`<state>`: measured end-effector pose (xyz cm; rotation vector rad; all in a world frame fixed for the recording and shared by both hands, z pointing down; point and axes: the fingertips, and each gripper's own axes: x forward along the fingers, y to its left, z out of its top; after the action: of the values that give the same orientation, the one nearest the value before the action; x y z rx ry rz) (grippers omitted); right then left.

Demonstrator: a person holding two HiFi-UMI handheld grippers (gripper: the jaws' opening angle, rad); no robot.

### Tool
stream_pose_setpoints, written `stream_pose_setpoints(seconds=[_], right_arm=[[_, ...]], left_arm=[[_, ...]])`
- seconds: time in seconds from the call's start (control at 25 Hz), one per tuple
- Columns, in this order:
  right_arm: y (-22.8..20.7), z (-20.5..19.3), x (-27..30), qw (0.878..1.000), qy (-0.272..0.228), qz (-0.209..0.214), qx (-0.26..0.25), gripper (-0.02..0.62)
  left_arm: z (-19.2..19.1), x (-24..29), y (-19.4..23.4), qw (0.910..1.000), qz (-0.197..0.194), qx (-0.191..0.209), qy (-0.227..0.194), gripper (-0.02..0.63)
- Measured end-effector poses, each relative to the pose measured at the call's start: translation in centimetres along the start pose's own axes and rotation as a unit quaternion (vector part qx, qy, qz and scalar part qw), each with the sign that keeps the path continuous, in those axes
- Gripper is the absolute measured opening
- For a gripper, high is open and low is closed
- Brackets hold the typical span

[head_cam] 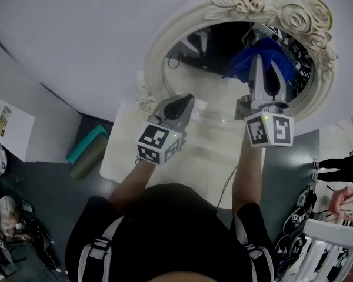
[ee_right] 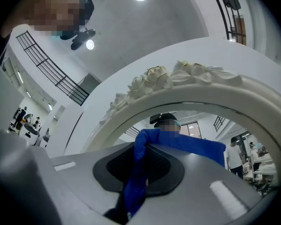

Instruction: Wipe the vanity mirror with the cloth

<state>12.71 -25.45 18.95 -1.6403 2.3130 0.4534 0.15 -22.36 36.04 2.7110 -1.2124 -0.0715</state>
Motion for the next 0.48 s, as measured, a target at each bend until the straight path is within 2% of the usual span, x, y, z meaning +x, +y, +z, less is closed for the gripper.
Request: stream_pose_setpoints(seconds=[0.16, 0.48], right_arm=[[3.1, -0.4, 1.8, 1.000, 0.003, 0.023, -0.017, 0.038], [7.0, -1.6, 3.7, 0.998, 0.016, 0.037, -0.055, 0.038]], left_arm=[[-0.1, -0.9, 0.9, 0.9999, 0.010, -0.003, -0.001, 0.006], [-0.6, -2.7, 3.3, 0.9996, 0.028, -0.011, 0.001, 0.006]])
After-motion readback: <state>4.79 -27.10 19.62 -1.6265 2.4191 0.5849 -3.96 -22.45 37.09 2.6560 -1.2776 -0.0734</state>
